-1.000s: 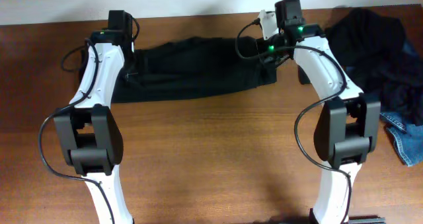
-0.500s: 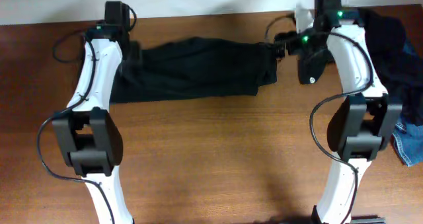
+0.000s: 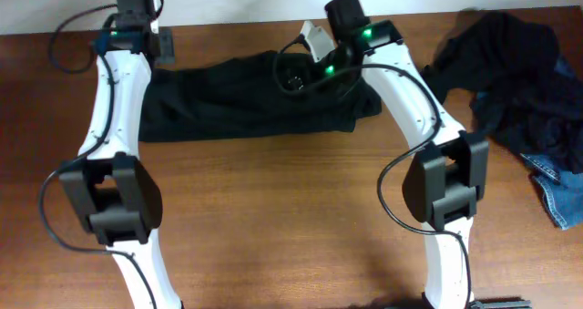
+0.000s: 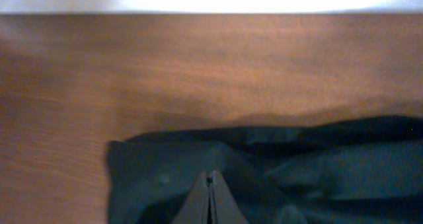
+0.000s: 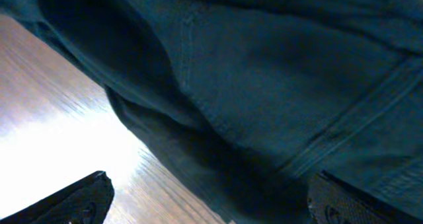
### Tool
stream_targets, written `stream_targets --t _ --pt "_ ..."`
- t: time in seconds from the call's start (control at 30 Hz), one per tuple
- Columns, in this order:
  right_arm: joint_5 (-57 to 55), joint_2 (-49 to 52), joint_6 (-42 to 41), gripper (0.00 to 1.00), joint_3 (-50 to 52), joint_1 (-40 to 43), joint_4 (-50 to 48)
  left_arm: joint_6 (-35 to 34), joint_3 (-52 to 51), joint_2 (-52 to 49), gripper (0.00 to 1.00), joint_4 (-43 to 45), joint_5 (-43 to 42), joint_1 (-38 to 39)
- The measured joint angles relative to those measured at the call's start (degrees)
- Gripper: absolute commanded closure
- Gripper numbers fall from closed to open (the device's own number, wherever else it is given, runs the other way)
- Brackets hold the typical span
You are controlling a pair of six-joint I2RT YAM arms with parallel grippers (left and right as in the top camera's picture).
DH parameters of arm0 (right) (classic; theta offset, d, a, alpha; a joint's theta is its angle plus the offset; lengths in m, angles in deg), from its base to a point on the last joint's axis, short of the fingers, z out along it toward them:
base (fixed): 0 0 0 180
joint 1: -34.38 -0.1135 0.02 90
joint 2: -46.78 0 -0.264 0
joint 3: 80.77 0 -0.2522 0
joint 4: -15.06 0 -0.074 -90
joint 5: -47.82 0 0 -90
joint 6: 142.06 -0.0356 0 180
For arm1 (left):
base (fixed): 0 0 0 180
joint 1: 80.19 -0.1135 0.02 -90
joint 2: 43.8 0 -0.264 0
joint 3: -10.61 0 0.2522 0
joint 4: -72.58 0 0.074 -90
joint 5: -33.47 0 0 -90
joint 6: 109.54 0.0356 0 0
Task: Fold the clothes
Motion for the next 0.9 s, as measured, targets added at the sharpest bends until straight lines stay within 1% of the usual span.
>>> stream_targets --t 0.2,0.33,0.53,0.63,0.77,0.9 --pt "-0.63 2.03 -0.61 0.0 0.0 0.07 0.48 0.68 -0.07 -7.19 0.99 -0.15 -0.37 0.04" --pt "-0.98 3.08 -0.61 0.0 0.0 0.11 0.46 1.05 -0.35 -8.48 0.99 -1.09 -0.44 0.04" --pt "-1.27 5.4 -0.66 0.0 0.0 0.11 0.59 0.31 -0.31 -8.48 0.99 -10.8 -0.9 -0.39" --pt "-1.27 6.25 -0.66 0.0 0.0 0.11 0.72 -1.81 -0.31 -8.48 0.99 -14.88 -4.44 -2.64" --pt "-1.46 6.58 -0.68 0.0 0.0 0.11 0.72 -2.97 -0.31 -8.66 0.99 -16.83 -10.36 -7.17" --pt "-2.95 6.71 -1.73 0.0 0.0 0.11 0.66 -3.63 -0.31 -9.44 0.99 -17.33 -13.79 -11.28"
